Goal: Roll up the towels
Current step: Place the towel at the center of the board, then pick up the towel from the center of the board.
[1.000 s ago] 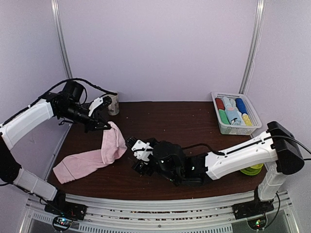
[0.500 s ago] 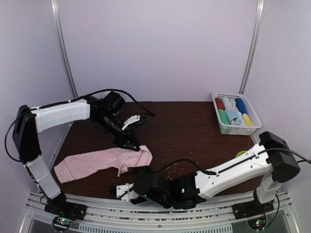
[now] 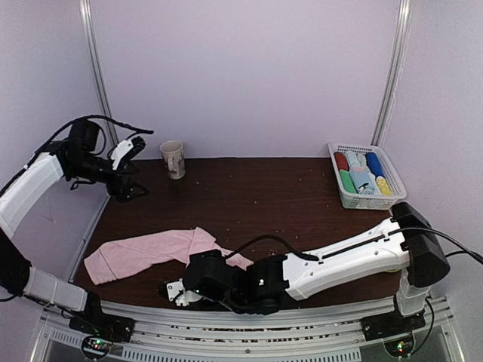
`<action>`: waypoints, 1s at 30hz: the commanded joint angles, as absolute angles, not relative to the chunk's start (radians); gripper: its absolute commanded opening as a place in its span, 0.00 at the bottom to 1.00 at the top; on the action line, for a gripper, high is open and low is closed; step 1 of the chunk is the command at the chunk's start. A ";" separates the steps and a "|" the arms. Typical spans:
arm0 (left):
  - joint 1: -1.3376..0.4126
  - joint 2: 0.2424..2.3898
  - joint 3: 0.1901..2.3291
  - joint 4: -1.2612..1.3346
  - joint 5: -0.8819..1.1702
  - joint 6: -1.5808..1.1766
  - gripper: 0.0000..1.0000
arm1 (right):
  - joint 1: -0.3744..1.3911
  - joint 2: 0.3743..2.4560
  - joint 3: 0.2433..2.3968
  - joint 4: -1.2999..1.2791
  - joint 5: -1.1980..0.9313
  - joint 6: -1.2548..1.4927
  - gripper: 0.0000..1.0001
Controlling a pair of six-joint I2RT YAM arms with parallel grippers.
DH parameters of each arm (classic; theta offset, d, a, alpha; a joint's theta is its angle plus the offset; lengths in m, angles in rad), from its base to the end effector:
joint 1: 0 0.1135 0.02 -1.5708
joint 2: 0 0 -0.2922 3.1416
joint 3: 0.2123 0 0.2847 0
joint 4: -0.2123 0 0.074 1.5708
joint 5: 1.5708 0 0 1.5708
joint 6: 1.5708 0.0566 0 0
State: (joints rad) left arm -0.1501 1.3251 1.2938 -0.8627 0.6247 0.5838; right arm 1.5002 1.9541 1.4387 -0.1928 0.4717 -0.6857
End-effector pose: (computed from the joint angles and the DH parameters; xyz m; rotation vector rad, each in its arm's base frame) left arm 0.2957 -0.0782 0.3547 1.0701 2.0550 -0.5517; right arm 0.0606 0.4925 0.2186 -1.8222 1.2148 -0.0836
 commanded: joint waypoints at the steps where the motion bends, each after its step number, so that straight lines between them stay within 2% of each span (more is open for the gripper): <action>1: 0.061 1.186 1.125 -0.900 0.552 0.696 0.98 | 1.463 2.067 1.516 -0.227 0.488 -0.673 0.79; 5: 0.261 1.121 0.990 -0.867 0.562 0.750 0.98 | 1.462 2.143 1.519 -0.153 0.538 -0.618 0.79; 10: 0.390 1.161 0.918 -0.828 0.581 0.792 0.98 | 1.461 2.235 1.592 -0.183 0.562 -0.470 0.74; 15: 0.467 1.209 0.920 -0.828 0.627 0.819 0.98 | 1.462 2.220 1.556 -0.119 0.512 -0.390 0.74; 24: 0.494 1.194 0.855 -0.761 0.646 0.791 0.98 | 1.464 2.302 1.609 -0.119 0.475 -0.305 0.74; 27: 0.494 1.188 0.836 -0.743 0.646 0.779 0.98 | 1.464 2.301 1.610 -0.115 0.449 -0.244 0.77; 29: 0.494 1.186 0.827 -0.731 0.644 0.772 0.98 | 1.464 2.300 1.610 -0.116 0.455 -0.202 0.90; 30: 0.494 1.186 0.823 -0.726 0.644 0.768 0.98 | 1.464 2.302 1.610 -0.119 0.469 -0.183 0.90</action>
State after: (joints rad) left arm 0.4850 1.2041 0.8406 -0.7815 0.6155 0.7849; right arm 1.4609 2.2799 1.5948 -0.1085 0.4793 -0.2882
